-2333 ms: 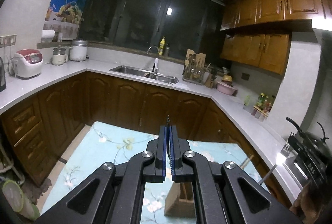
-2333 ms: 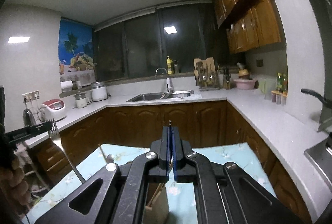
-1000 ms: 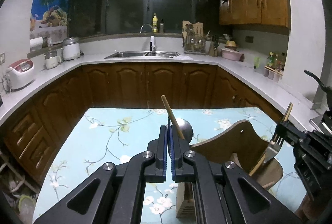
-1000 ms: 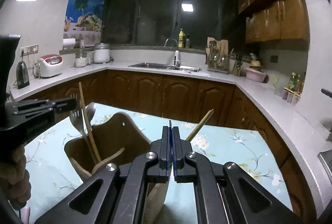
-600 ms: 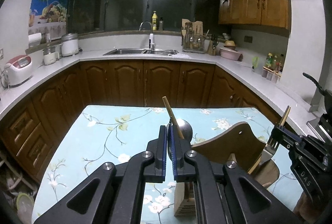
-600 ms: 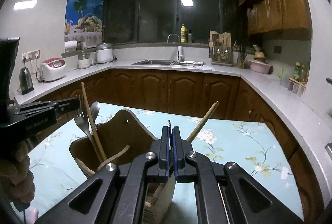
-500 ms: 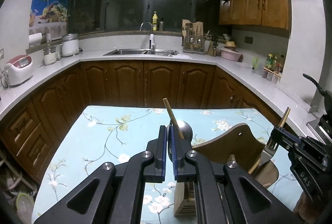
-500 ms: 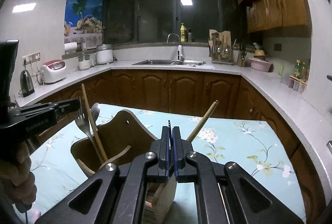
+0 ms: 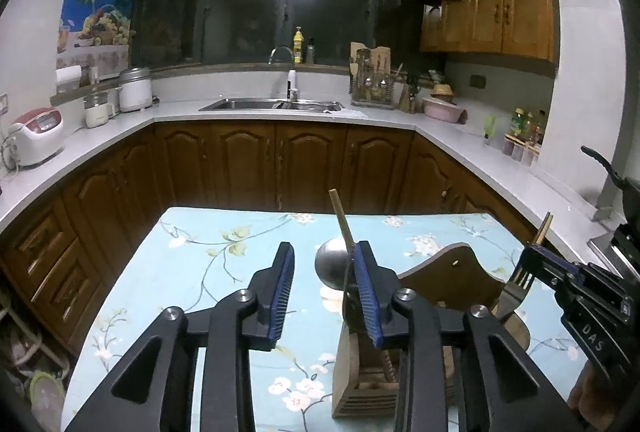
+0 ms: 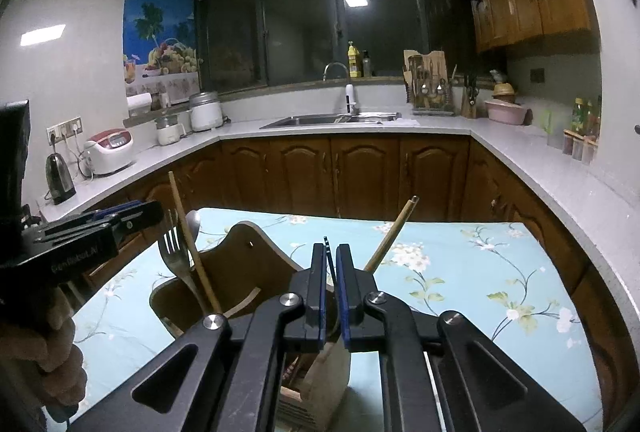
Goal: Organize utensils
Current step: 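Lower the fork into the holder and open the left tool, then move the open left tool back over the wooden chopsticks, then close the left tool on a wooden chopstick and lift it, then carry the wooden chopstick with the left tool over the holder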
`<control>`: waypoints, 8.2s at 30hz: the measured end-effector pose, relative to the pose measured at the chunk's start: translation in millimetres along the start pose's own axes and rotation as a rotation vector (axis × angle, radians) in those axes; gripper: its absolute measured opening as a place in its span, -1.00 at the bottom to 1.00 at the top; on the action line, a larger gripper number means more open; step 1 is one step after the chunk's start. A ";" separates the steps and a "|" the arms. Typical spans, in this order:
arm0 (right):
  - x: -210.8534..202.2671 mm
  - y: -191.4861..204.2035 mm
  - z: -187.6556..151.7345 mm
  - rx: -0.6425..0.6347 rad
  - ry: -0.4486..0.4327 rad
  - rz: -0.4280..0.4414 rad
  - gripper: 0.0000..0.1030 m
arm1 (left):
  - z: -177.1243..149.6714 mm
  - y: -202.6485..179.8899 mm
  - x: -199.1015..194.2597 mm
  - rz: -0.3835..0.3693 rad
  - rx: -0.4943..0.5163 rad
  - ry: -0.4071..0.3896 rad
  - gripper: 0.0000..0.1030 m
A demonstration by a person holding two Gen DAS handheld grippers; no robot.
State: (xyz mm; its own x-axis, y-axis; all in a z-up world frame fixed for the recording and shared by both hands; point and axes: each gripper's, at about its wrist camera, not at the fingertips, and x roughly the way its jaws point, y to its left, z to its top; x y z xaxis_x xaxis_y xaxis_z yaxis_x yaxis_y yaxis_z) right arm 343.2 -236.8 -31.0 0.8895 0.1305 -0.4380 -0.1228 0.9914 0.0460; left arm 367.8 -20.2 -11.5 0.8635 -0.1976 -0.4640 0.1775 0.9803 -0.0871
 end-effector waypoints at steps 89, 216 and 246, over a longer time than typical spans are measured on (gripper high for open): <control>-61.7 -54.5 -146.5 0.335 0.446 -0.052 -0.14 | -123.8 -68.4 9.7 -0.098 0.013 0.537 0.23; -169.1 -3.3 -3.9 0.189 0.058 0.037 -0.93 | -9.2 36.2 -208.2 -0.236 -0.113 0.118 -0.93; -137.4 -14.6 80.4 0.189 -0.153 0.044 -0.93 | 10.3 61.9 -148.5 -0.250 -0.233 -0.135 -0.93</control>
State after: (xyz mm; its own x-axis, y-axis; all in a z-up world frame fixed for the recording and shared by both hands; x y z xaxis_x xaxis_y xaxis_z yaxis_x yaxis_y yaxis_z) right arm 258.2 -268.1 100.7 0.9433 0.1596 -0.2910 -0.0910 0.9675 0.2358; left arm 255.5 69.7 61.1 0.8642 -0.4153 -0.2840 0.2922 0.8738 -0.3886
